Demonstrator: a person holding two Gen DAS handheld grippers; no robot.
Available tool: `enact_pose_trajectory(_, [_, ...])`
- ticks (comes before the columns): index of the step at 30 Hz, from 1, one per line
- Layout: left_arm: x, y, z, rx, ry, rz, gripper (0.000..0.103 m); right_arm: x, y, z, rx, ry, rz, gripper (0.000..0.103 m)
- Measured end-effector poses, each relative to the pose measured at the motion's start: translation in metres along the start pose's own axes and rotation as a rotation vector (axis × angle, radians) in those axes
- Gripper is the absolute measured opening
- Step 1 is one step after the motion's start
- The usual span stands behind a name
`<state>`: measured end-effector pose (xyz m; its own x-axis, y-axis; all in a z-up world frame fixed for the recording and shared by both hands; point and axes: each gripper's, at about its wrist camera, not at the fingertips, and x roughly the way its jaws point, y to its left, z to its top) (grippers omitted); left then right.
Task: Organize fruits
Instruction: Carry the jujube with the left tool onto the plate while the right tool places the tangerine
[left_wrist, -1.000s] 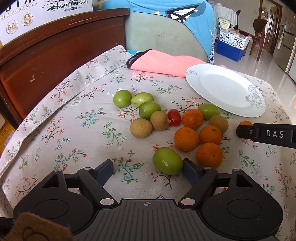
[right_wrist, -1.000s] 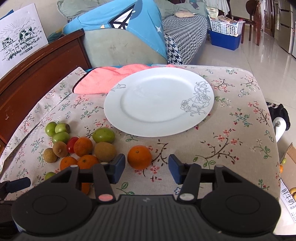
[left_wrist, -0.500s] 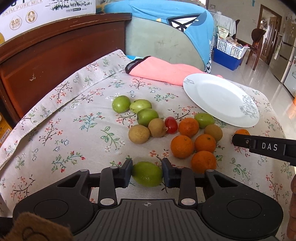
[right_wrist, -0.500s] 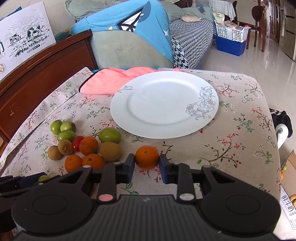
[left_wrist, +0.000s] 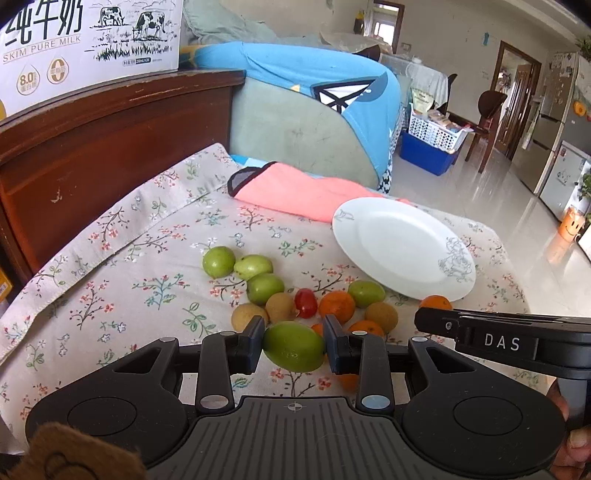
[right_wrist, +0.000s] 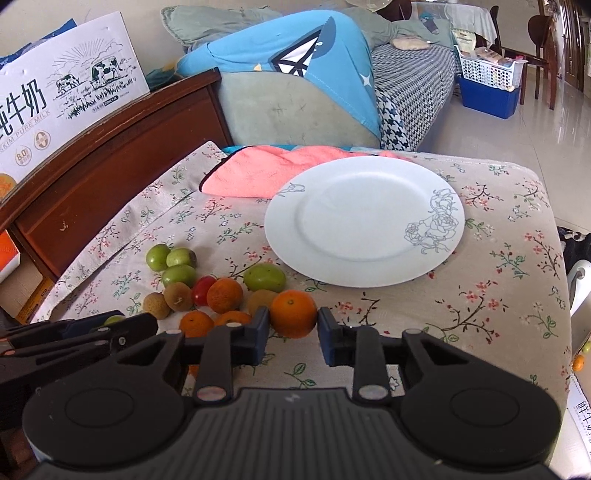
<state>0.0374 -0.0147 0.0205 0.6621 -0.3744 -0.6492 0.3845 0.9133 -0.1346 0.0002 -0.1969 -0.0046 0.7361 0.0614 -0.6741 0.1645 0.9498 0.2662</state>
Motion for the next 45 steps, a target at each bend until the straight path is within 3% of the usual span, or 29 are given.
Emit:
enact_pose_trajectory(9, [-0.002,-0.009,0.026,0.031,-0.039,-0.038,0.032,-0.013,-0.005,0.026,-0.006,-0.021,0.043,0.028])
enact_pose_trajectory(19, [0.027,-0.017,0.048,0.017,0.004,-0.095,0.032,-0.001,-0.037,0.057,0.062,-0.010,0.001,0.029])
enact_pose_trajectory(45, [0.109,-0.067,0.068,0.116,0.071,-0.163,0.032,0.044,-0.081,0.067,0.247,0.081,-0.092,0.028])
